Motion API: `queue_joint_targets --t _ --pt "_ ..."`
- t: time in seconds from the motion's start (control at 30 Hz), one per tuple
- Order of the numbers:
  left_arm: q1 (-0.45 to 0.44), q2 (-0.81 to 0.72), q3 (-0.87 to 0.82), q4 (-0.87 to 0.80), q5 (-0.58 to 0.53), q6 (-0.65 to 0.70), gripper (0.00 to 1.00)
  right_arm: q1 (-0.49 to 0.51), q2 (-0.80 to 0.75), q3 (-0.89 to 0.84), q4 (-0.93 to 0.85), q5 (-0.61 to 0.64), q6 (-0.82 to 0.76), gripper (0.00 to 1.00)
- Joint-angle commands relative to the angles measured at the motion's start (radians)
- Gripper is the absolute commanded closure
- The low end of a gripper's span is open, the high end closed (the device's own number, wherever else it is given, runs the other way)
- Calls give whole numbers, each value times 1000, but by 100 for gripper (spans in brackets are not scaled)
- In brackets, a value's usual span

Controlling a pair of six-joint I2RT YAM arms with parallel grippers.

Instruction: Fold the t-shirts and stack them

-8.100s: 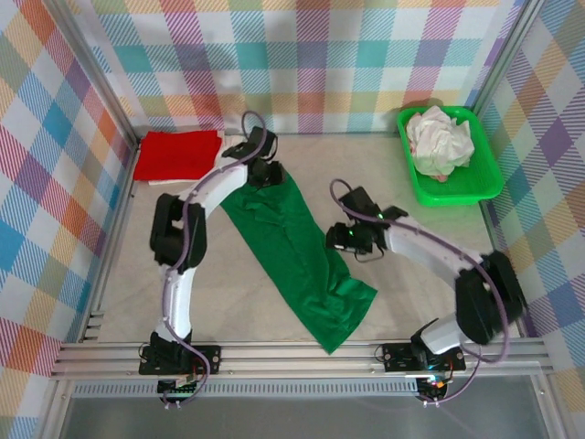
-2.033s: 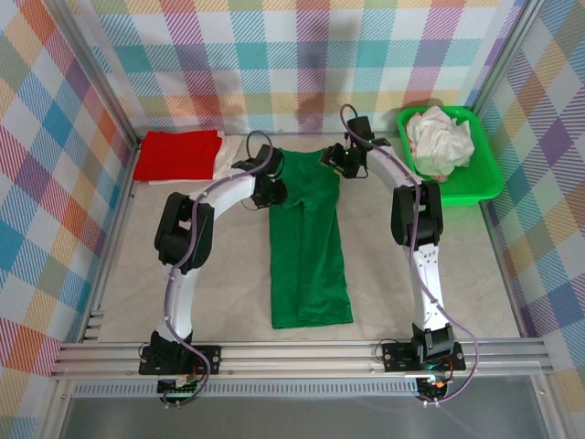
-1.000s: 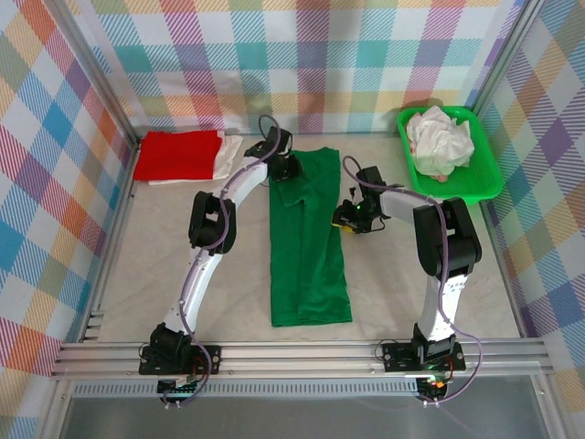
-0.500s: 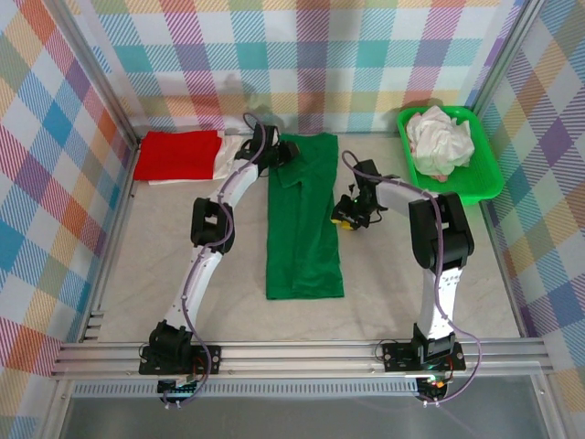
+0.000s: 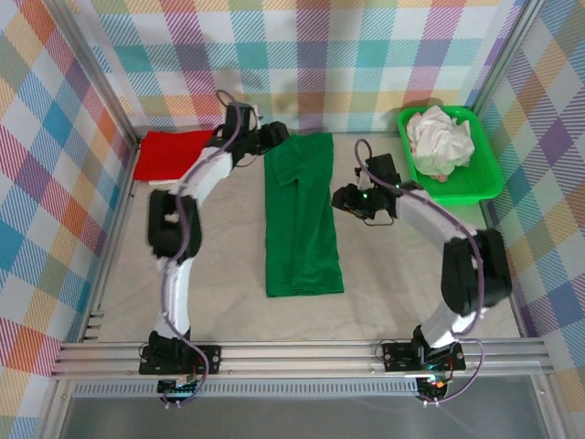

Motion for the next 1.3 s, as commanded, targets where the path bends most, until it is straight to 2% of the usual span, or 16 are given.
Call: queue_joint_targets --t 0.0,0.07,0.17,0.27,0.37,0.47,0.57,0.8,0.9,1.07,1.27 --pt "-41 -384 -382 159 -46 63 41 11 -106 -143 4 -10 -18 55" --pt "-77 -568 -626 146 -91 105 41 18 -183 -248 24 -30 -26 54" --pt "-108 -772 -897 82 -89 97 40 34 -273 -395 79 -74 -13 53" --pt "-166 -916 -1078 -21 -75 47 42 60 -326 -493 106 -107 12 52" --pt "-278 -1003 -1174 -136 -114 21 44 70 -339 -562 124 -128 46 52" --pt "-313 -1055 -1273 -149 -119 -37 45 77 -339 -612 158 -125 69 52" --pt "-314 -1055 -1340 -83 -103 -74 45 80 -332 -638 191 -110 78 51" --pt "-315 -895 -1294 16 -28 -52 53 103 -268 -652 256 -133 94 52" --pt "-319 -853 -1276 0 -31 -68 58 117 -236 -651 273 -131 104 52" --pt "-321 -842 -1269 -71 -52 -56 57 130 -231 -654 289 -111 111 52" --pt "-333 -755 -1279 9 -19 -85 63 135 -215 -650 294 -111 115 52"
